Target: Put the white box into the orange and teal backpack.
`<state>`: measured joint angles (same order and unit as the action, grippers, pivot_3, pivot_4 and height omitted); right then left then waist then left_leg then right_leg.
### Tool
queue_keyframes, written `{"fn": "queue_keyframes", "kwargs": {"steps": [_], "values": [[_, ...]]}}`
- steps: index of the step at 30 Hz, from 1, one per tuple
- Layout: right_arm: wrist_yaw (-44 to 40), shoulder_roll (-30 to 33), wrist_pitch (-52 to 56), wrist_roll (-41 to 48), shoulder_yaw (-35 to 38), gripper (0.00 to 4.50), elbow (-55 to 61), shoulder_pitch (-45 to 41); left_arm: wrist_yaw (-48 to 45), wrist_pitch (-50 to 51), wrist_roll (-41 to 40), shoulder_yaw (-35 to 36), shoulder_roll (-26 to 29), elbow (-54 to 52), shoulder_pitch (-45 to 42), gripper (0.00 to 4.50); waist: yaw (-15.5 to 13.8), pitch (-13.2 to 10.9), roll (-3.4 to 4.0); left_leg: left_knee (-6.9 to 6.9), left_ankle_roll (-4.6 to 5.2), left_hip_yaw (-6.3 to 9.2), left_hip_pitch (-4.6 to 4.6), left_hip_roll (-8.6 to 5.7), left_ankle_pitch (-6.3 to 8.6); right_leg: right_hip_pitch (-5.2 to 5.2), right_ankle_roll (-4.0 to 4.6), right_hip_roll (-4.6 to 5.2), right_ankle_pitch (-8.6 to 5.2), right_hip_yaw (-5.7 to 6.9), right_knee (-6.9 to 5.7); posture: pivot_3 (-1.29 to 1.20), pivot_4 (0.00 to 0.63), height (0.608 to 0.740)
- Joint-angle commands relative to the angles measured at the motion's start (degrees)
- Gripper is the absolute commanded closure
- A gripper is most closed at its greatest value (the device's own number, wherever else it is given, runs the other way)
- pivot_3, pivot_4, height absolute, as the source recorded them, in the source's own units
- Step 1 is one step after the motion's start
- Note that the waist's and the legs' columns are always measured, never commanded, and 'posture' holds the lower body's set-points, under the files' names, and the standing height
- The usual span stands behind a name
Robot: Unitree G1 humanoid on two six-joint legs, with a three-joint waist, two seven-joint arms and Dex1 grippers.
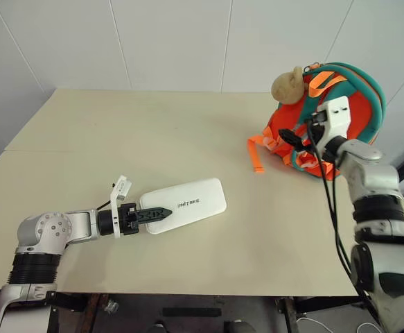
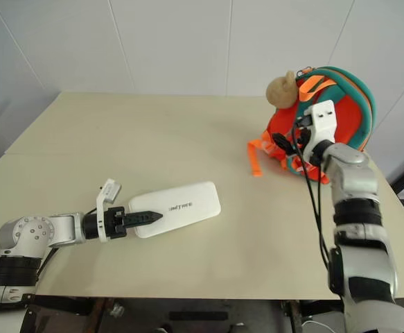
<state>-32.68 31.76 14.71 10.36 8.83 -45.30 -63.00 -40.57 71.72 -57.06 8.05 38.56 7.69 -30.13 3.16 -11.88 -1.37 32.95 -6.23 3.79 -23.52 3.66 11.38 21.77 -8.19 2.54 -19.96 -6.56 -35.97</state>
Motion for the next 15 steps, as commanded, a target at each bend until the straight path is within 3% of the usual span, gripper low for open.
{"fn": "queue_keyframes", "kwargs": {"steps": [1, 6, 10, 15], "values": [[2.9, -0.16, -5.99, -3.96, -1.71, 0.0, -9.5, -4.03, -0.51, -0.86, -0.07, 2.13, -0.5, -3.43, 1.16, 3.25, 0.07, 0.0, 0.0, -0.01, 0.0, 0.0, -0.01, 0.0, 0.0, 0.0, 0.0, 0.0, -0.01, 0.0, 0.0, 0.0, 0.15, 0.74], [-3.63, 0.4, -5.44, -2.69, -2.07, 0.0, -7.16, -4.37, 1.33, 0.02, -1.65, 6.47, -0.69, -7.63, 5.33, 3.25, 0.07, 0.0, 0.01, 0.02, -0.03, 0.0, -0.11, 0.0, 0.03, 0.06, -0.02, 0.01, -0.05, 0.01, 0.0, 0.0, 0.15, 0.74], [-8.44, 2.0, -1.21, -0.83, -1.71, 0.0, 2.68, 2.02, 2.36, -0.26, -0.96, 7.88, -1.54, -8.8, 7.76, 3.25, -0.05, 0.0, 0.01, 0.08, -0.03, 0.01, -0.06, 0.01, 0.03, 0.05, -0.03, 0.0, -0.05, 0.03, -0.12, 0.0, 0.15, 0.74], [-7.9, 5.33, 8.96, 3.03, 2.11, 0.0, 18.04, 10.19, 2.42, -0.47, -0.05, 7.1, -2.68, -8.35, 6.86, 3.25, -0.34, 0.0, 0.01, 0.29, -0.02, 0.02, -0.06, 0.0, 0.03, 0.02, -0.04, 0.0, -0.04, 0.03, -0.29, 0.0, 0.15, 0.74]]}}
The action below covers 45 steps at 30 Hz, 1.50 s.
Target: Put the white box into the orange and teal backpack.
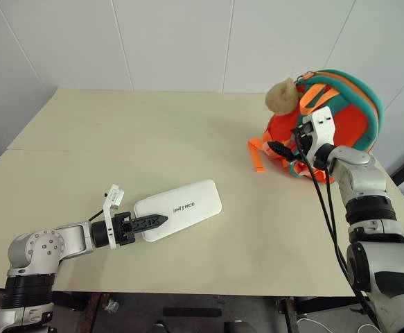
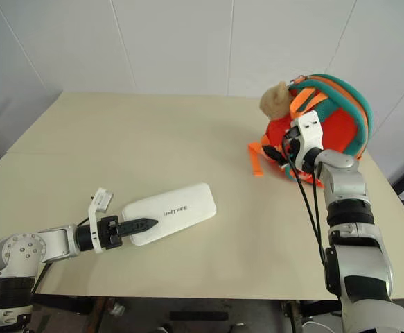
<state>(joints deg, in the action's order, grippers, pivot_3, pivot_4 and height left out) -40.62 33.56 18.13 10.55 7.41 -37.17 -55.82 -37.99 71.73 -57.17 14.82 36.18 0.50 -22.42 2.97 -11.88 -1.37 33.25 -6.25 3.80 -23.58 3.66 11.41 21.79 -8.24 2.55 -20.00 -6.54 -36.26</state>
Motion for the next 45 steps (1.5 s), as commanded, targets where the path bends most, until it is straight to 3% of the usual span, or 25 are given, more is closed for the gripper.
{"fn": "queue_keyframes", "kwargs": {"steps": [1, 7, 12, 19, 25, 28, 32, 37, 40, 42, 45], "values": [[0.28, 4.41, 7.48, 3.5, 4.31, 0.0, 13.31, 4.89, -0.6, -0.67, 0.43, -0.14, -0.14, -0.82, -1.21, 3.25, -0.32, 0.0, 0.0, 0.0, 0.01, 0.01, 0.0, 0.0, 0.0, 0.0, 0.0, 0.0, 0.0, 0.0, -0.03, 0.0, 0.15, 0.74], [2.37, 7.65, 17.65, 6.28, 7.07, 0.0, 27.87, 12.78, -2.62, -1.07, 2.44, -1.66, 1.13, 1.39, -2.78, 3.25, -0.48, 0.0, 0.0, 0.03, 0.12, 0.02, 0.03, 0.0, 0.06, 0.0, 0.0, -0.01, 0.0, -0.01, -0.04, 0.0, 0.15, 0.74], [4.29, 7.69, 18.91, 6.71, 8.17, 0.0, 28.74, 12.83, -3.62, -1.31, 3.54, -2.04, 1.23, 2.46, -3.28, 3.25, 0.13, 0.0, 0.0, 0.03, 0.22, 0.01, 0.08, 0.0, 0.12, 0.0, 0.0, -0.01, 0.0, -0.02, -0.08, 0.0, 0.15, 0.74], [8.58, -0.13, 0.98, 0.99, 4.25, 0.0, -5.97, -7.16, -4.25, -1.32, 4.03, -2.51, 0.25, 3.1, -4.74, 3.25, 0.96, -0.03, 0.01, 0.05, 0.3, -0.13, 0.28, 0.02, 0.1, -0.1, -0.01, 0.0, 0.04, -0.09, -0.1, 0.0, 0.15, 0.74], [9.54, -4.0, -8.85, -1.46, 4.09, 0.0, -27.64, -16.96, -3.36, -1.29, 2.89, 0.45, 0.56, 0.92, -2.86, 3.25, 1.07, -0.03, 0.01, -0.2, 0.16, -0.11, 0.19, 0.02, 0.08, -0.07, 0.04, 0.01, -0.02, -0.08, 0.08, 0.0, 0.15, 0.74], [8.93, -5.51, -16.56, -3.58, 2.83, 0.62, -31.91, -17.19, -1.71, -1.59, 2.36, 2.84, -0.1, -1.43, -0.26, 3.25, 1.36, -0.03, 0.01, -0.25, 0.0, -0.11, 0.14, 0.03, 0.08, -0.07, 0.03, 0.01, -0.04, -0.07, 0.23, 0.0, 0.15, 0.74], [7.11, -6.58, -23.2, -4.08, 2.87, 1.95, -33.61, -17.19, -0.16, -2.12, 1.89, 4.45, -0.96, -3.04, 0.86, 3.25, 1.78, -0.04, 0.02, -0.2, -0.04, -0.12, 0.12, 0.04, 0.1, -0.07, 0.02, 0.01, -0.05, -0.07, 0.19, 0.0, 0.15, 0.74], [-11.0, -9.2, -27.59, 1.94, 5.18, 3.68, -28.37, -16.99, 1.02, -2.66, 2.12, 7.14, -0.16, -2.51, 1.06, 3.25, 2.38, -0.07, 0.05, -0.09, -0.09, -0.13, 0.27, 0.05, 0.07, -0.08, -0.01, -0.02, -0.05, -0.08, -0.15, 0.0, 0.15, 0.74], [-20.92, -11.33, -19.64, 8.31, 6.32, 4.44, -20.41, -16.71, 1.51, -3.42, 2.65, 8.81, 0.59, -1.5, 0.72, 3.25, 2.53, -0.09, 0.07, -0.09, -0.15, -0.12, 0.31, 0.09, 0.01, -0.08, -0.02, -0.04, -0.05, -0.07, -0.29, 0.0, 0.15, 0.74], [-24.04, -12.0, -14.42, 10.15, 4.82, 4.47, -13.49, -15.39, 1.8, -3.38, 2.55, 9.57, 1.0, -1.58, 0.95, 3.25, 2.57, -0.09, 0.08, -0.07, -0.16, -0.11, 0.32, 0.09, 0.0, -0.08, -0.02, -0.04, -0.05, -0.07, -0.34, 0.0, 0.15, 0.74], [-32.57, -9.19, 12.45, 22.08, -1.64, 4.47, 13.59, -8.03, -0.04, -3.43, 2.57, 11.26, 4.1, -1.61, 2.77, 3.25, 2.44, -0.11, 0.1, -0.13, -0.16, -0.07, 0.28, 0.11, 0.0, -0.04, 0.01, -0.05, -0.08, -0.05, -0.41, 0.0, 0.15, 0.74]]}}
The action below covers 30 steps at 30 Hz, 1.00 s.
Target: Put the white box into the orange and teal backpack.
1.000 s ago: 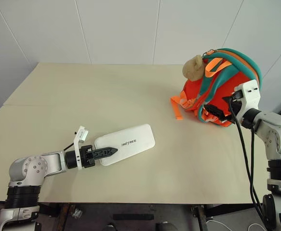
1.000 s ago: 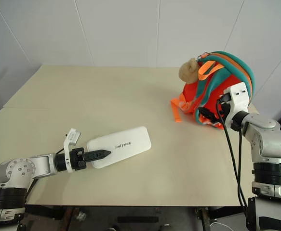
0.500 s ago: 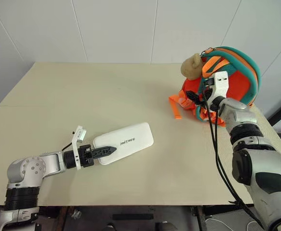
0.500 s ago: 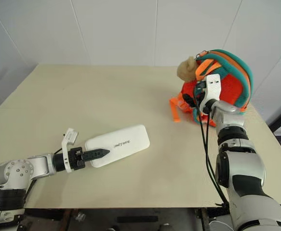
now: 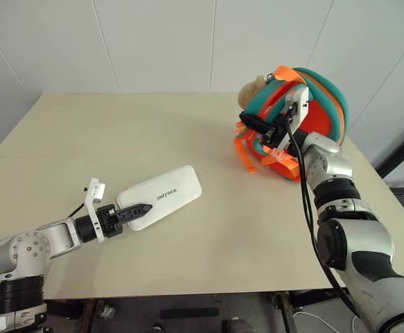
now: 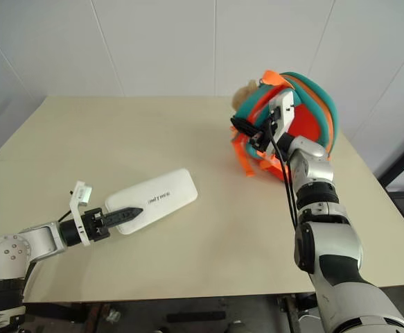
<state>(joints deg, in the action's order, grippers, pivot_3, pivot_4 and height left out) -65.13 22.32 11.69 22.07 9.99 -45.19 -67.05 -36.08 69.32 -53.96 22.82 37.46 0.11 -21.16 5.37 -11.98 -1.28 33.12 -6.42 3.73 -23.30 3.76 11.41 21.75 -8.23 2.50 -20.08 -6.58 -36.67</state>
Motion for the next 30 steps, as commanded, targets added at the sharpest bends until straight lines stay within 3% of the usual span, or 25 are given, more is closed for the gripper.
{"fn": "queue_keyframes", "kwargs": {"steps": [1, 5, 9, 11, 14, 21, 26, 30], "values": [[-8.77, 3.05, 23.97, 13.05, -5.05, 4.47, 27.03, 5.04, -2.43, -1.37, -0.51, 3.33, 3.42, -1.34, 1.94, 3.25, -0.12, -0.01, 0.02, -0.03, -0.03, 0.01, -0.02, 0.03, 0.02, 0.06, 0.02, -0.01, -0.05, 0.0, -0.2, 0.0, 0.15, 0.74], [-8.23, 8.7, 46.06, 28.85, -4.55, 4.47, 46.83, 13.15, -6.77, -8.97, 1.19, 5.2, 4.29, -2.75, 5.78, 3.25, -0.88, -0.01, 0.02, -0.08, -0.09, 0.02, -0.27, 0.03, 0.06, 0.46, 0.2, 0.01, -0.29, 0.04, -0.29, 0.0, 0.15, 0.74], [-5.2, 13.25, 56.28, 36.92, -2.93, 4.47, 55.78, 20.21, -10.11, -10.2, -0.66, 5.71, 5.03, -5.94, 9.02, 3.25, -1.63, -0.01, 0.01, 0.2, -0.02, 0.03, -0.68, 0.02, 0.12, 0.88, 0.3, 0.01, -0.35, 0.06, -0.45, 0.0, 0.15, 0.74], [-4.67, 15.58, 58.66, 38.72, -2.69, 4.47, 57.55, 22.73, -10.22, -9.29, -6.24, 8.88, 3.81, -8.93, 7.96, 3.25, -2.23, -0.03, -0.03, 0.37, 0.3, 0.02, -0.74, 0.0, 0.3, 0.85, 0.29, 0.02, -0.35, 0.05, -0.43, 0.0, 0.15, 0.74], [-4.47, 17.98, 58.55, 38.37, -3.03, 4.47, 56.66, 24.43, -7.57, -8.59, -13.75, 13.04, 3.24, -12.2, 4.29, 3.25, -3.2, -0.14, -0.17, 0.73, 0.38, 0.03, -0.87, 0.0, 0.35, 0.86, 0.18, 0.02, -0.26, 0.06, -0.46, 0.0, 0.15, 0.74], [-4.93, 18.39, 54.15, 34.34, -6.5, 4.47, 54.97, 27.47, -6.53, -10.12, -18.95, 16.48, 8.26, -18.16, 2.99, 3.25, -3.26, -0.12, -0.27, 0.9, 0.43, -0.01, -0.83, -0.01, 0.38, 0.71, 0.07, 0.01, -0.11, 0.0, -0.31, 0.0, 0.15, 0.74], [-4.42, 17.08, 52.37, 33.52, -7.66, 4.47, 54.34, 27.66, -7.51, -11.78, -16.98, 14.17, 9.82, -18.53, 3.37, 3.25, -3.23, -0.12, -0.27, 0.84, 0.44, -0.01, -0.86, 0.0, 0.38, 0.79, 0.08, -0.02, -0.12, 0.0, -0.34, 0.0, 0.15, 0.74], [-4.23, 16.47, 51.54, 33.34, -8.09, 4.47, 54.48, 27.77, -11.44, -16.33, -9.82, 8.84, 11.83, -16.82, 3.35, 3.25, -3.35, -0.12, -0.27, 0.85, 0.44, -0.01, -0.86, 0.0, 0.38, 0.79, 0.09, -0.02, -0.12, 0.01, -0.34, 0.0, 0.15, 0.74]]}}
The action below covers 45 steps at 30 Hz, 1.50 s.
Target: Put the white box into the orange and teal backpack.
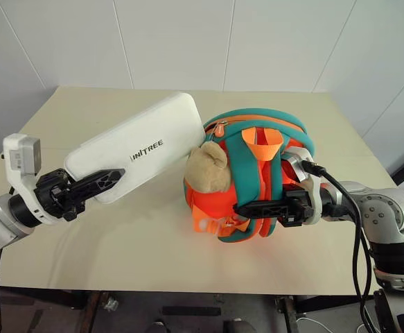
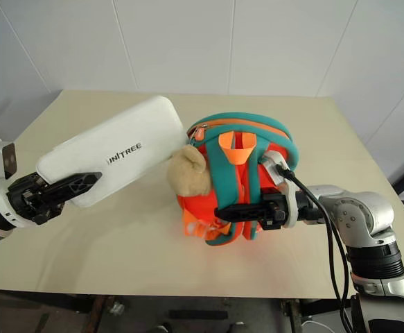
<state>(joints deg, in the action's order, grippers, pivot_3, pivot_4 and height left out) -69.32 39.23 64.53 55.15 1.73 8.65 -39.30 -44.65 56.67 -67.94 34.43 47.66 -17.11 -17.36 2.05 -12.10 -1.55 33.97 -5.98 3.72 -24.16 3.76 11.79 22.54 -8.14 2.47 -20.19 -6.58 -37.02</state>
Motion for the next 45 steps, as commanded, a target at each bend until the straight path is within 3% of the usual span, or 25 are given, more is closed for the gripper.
{"fn": "queue_keyframes", "kwargs": {"steps": [1, 9, 16, 19, 22, 25, 32, 38, 42, 45], "values": [[0.0, -0.45, -1.43, 0.27, 0.15, 4.47, 0.62, 0.02, -3.51, -5.14, 5.79, -3.95, 1.83, 0.85, -0.69, 3.25, -0.08, 0.0, 0.0, 0.0, 0.0, 0.0, 0.01, 0.0, 0.0, -0.01, 0.0, 0.0, 0.0, 0.0, 0.0, 0.0, 0.15, 0.74], [-2.13, 1.36, -1.23, 1.47, -0.21, 4.47, 2.51, 0.83, -11.82, -9.83, 17.62, -17.16, 8.54, 7.56, -6.46, 3.25, -0.34, 0.0, 0.0, -0.01, 0.0, 0.0, 0.0, 0.0, 0.0, -0.01, 0.01, -0.03, -0.01, 0.01, 0.01, 0.0, 0.15, 0.74], [-3.61, 1.92, -2.39, 0.31, -1.38, 4.47, 1.66, 0.01, -21.16, -11.62, 26.62, -30.95, 10.9, 14.73, -22.71, 3.25, -0.43, 0.0, 0.0, -0.01, 0.01, 0.02, -0.01, 0.0, 0.0, -0.02, 0.02, -0.06, -0.01, 0.02, 0.0, 0.0, 0.15, 0.74], [-3.42, 1.68, -1.58, 0.59, -2.0, 4.47, 0.82, -0.83, -23.33, -7.91, 31.75, -40.81, 6.54, 18.77, -38.26, 3.25, -0.68, -0.04, -0.04, 0.01, 0.01, 0.08, -0.1, 0.0, 0.0, 0.0, -0.01, -0.11, -0.03, 0.04, -0.01, 0.0, 0.15, 0.74], [-3.05, 1.39, -2.09, 0.19, -2.47, 4.47, 0.78, -0.96, -25.19, -4.02, 35.04, -46.52, 4.68, 21.22, -44.48, 3.25, -0.44, -0.04, -0.02, 0.02, 0.01, 0.11, -0.13, -0.01, 0.0, -0.05, -0.03, -0.13, -0.04, 0.01, 0.03, 0.0, 0.15, 0.74], [-2.08, 0.56, -2.68, 0.24, -2.5, 4.47, 0.87, -0.76, -22.07, -3.87, 38.02, -49.65, -2.44, 22.98, -49.16, 3.25, 0.05, -0.09, 0.06, -0.04, -0.01, 0.09, -0.11, 0.0, -0.01, 0.03, -0.03, -0.13, -0.15, -0.01, -0.08, 0.0, 0.15, 0.74], [0.38, -1.75, -3.86, 0.22, -2.13, 4.47, 2.22, 0.14, -16.14, -12.03, 47.25, -53.97, -14.87, 25.33, -48.46, 3.25, -0.34, -0.1, 0.07, 0.08, -0.1, 0.09, -0.11, 0.0, -0.06, 0.09, -0.04, -0.12, -0.48, 0.04, -0.46, 0.0, 0.15, 0.74], [2.16, -3.14, -4.3, 0.84, -1.87, 4.47, 3.19, 0.62, -5.75, -20.32, 50.28, -46.49, -22.68, 30.44, -46.31, 3.25, -0.5, -0.1, 0.07, 0.28, -0.04, 0.09, -0.07, -0.01, -0.03, 0.05, -0.05, -0.11, -0.47, 0.04, -0.72, 0.0, 0.15, 0.74], [2.39, -3.2, -4.55, 0.86, -2.0, 4.47, 3.6, 1.12, -6.88, -18.67, 47.57, -42.64, -22.55, 27.75, -43.85, 1.95, -0.33, -0.1, 0.08, 0.45, 0.01, 0.09, -0.08, -0.01, 0.0, -0.01, -0.17, -0.12, -0.38, 0.02, -0.75, 0.0, 0.15, 0.74], [2.33, -3.01, -4.64, 0.69, -1.92, 4.47, 3.32, 1.02, -9.44, -18.3, 46.8, -40.39, -19.39, 26.22, -41.98, 1.09, -0.26, -0.1, 0.07, 0.44, -0.01, 0.09, -0.05, -0.01, -0.01, -0.01, -0.17, -0.12, -0.38, 0.02, -0.81, 0.0, 0.15, 0.74]]}}
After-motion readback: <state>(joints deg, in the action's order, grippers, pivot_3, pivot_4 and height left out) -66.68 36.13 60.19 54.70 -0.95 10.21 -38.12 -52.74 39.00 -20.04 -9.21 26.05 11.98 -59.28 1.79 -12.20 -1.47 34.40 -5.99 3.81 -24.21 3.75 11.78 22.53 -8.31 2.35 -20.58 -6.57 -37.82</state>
